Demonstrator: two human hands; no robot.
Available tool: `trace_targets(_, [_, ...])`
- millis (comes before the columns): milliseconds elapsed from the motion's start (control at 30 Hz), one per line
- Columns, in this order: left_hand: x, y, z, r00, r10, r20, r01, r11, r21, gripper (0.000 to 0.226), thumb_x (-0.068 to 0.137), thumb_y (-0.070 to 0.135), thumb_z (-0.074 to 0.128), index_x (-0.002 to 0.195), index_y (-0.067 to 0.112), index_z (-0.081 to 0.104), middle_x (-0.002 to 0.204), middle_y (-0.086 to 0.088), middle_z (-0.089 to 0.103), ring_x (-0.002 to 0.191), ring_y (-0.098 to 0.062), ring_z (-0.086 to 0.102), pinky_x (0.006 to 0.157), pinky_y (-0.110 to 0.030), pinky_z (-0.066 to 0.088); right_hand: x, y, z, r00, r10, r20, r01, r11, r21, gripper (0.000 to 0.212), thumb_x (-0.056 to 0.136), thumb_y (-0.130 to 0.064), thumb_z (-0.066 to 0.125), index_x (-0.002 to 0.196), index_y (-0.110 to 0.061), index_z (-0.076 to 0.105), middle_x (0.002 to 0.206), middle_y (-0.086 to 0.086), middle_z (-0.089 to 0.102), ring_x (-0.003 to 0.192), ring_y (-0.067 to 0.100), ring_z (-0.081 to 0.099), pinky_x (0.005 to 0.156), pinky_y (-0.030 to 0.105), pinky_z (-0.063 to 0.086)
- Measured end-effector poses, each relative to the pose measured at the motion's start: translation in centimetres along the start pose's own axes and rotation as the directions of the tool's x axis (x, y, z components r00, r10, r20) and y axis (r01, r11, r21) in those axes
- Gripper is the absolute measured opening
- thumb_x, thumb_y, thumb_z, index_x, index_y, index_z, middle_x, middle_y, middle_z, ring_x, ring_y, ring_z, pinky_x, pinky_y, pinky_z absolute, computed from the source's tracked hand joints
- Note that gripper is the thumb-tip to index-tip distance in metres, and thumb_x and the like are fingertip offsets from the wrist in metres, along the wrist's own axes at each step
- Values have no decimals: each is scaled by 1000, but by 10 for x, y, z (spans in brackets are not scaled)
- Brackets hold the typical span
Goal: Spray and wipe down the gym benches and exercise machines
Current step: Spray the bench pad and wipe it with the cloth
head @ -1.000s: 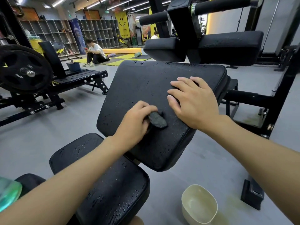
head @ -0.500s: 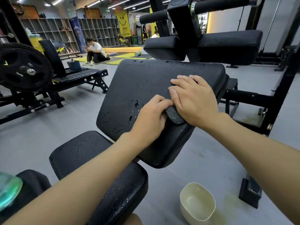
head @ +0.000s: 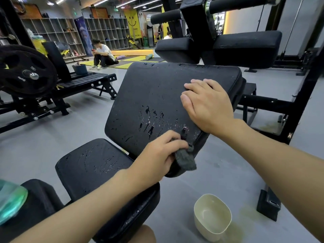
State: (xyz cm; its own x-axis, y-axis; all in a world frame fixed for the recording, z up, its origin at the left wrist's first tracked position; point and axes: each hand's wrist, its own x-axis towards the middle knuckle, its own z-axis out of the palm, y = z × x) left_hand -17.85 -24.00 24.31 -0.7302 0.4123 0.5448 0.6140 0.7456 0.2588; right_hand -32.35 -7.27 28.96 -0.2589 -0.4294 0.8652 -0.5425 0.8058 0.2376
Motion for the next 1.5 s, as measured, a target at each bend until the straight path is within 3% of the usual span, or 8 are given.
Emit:
trace_targets(200, [1, -7, -1, 999, -44, -4, 44, 999, 17, 46, 78, -9, 46, 111, 15, 66, 110, -3, 54, 91, -24, 59, 77, -38, 52, 1, -2, 1, 1000, 4, -18, -4, 999, -33, 44, 103, -36, 34, 95, -18, 73, 117, -1, 69, 121, 21, 58, 107, 38, 34])
trace_targets(333, [-14, -4, 1, 998, -66, -12, 66, 998, 6, 43, 79, -2, 43, 111, 14, 66, 109, -1, 54, 90, -21, 58, 81, -26, 49, 1, -1, -3, 999, -9, 52, 11, 999, -54, 41, 102, -35, 35, 99, -16, 71, 119, 1, 68, 122, 22, 57, 107, 39, 32])
trace_targets(500, [-44, -11, -11, 992, -68, 106, 67, 998, 17, 47, 77, -8, 48, 112, 19, 65, 111, 1, 50, 89, -20, 58, 77, -31, 51, -6, -36, -4, 979, 48, 198, -36, 997, -66, 51, 101, -39, 29, 102, -11, 72, 128, 14, 62, 129, 31, 50, 114, 46, 26])
trace_targets(700, [3, -27, -12, 969, -231, -85, 233, 972, 17, 48, 74, -12, 49, 112, 12, 67, 108, 1, 56, 95, -19, 57, 85, -36, 49, -13, -48, -7, 961, -1, 278, 16, 998, -54, 52, 104, -39, 22, 107, -11, 66, 138, 18, 55, 135, 32, 45, 116, 49, 26])
trace_targets(900, [-45, -25, -21, 985, -143, 93, 141, 989, 32, 45, 79, 5, 40, 112, 18, 67, 110, 4, 54, 94, -15, 56, 84, -22, 45, -10, -51, -9, 945, -2, 328, 28, 997, -74, 50, 103, -43, 26, 112, -10, 62, 135, 19, 54, 133, 35, 44, 114, 53, 27])
trace_targets(1067, [5, -48, -24, 934, -345, -93, 351, 935, 57, 49, 74, 3, 40, 112, 14, 68, 108, -2, 56, 97, -25, 59, 88, -33, 46, -8, -51, -15, 931, 13, 364, 12, 998, -66, 50, 102, -45, 25, 114, -12, 61, 135, 18, 54, 134, 34, 43, 114, 52, 26])
trace_targets(1267, [-53, -41, -26, 981, -177, 77, 170, 982, 83, 44, 79, -8, 49, 111, 18, 67, 109, 1, 54, 93, -18, 57, 84, -22, 45, -4, -54, -15, 924, 10, 381, 28, 995, -94, 42, 98, -41, 33, 106, -11, 61, 123, 18, 56, 124, 37, 47, 108, 55, 30])
trace_targets(1500, [-10, -69, -30, 905, -400, -145, 410, 910, 53, 46, 78, -11, 50, 117, 11, 60, 112, -9, 45, 95, -28, 55, 91, -35, 45, 3, -72, -4, 896, -12, 444, 38, 998, -50, 48, 96, -44, 30, 106, -4, 56, 127, 22, 52, 129, 41, 42, 111, 56, 29])
